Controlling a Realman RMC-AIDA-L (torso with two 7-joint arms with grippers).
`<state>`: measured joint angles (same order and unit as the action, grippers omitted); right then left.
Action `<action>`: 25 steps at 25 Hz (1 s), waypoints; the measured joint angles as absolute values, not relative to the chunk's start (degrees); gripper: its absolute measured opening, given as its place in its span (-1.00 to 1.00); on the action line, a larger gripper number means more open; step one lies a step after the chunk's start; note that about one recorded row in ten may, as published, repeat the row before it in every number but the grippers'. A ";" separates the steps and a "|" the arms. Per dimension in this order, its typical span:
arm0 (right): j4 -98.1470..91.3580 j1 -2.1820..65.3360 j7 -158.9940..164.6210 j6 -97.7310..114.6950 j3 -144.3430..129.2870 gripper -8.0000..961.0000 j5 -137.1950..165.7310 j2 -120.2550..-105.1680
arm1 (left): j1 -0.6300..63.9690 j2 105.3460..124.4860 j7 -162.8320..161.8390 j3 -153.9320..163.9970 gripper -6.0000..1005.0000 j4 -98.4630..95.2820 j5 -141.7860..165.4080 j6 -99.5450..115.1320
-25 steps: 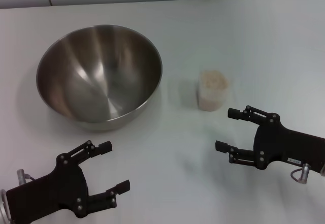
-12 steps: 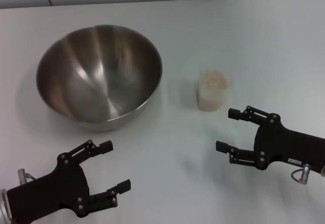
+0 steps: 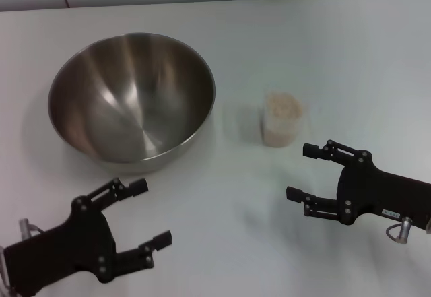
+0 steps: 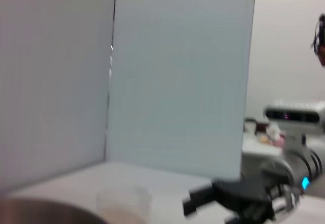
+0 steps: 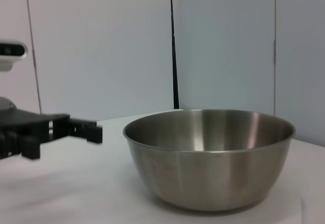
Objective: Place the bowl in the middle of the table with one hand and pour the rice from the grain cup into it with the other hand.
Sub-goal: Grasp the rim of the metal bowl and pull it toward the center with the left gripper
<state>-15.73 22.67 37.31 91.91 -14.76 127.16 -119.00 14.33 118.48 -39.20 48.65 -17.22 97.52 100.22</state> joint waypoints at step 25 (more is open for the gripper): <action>-15.29 22.82 36.91 92.11 -14.17 0.71 126.64 -119.18 | 27.53 118.67 -40.10 22.62 0.72 -13.53 84.17 76.77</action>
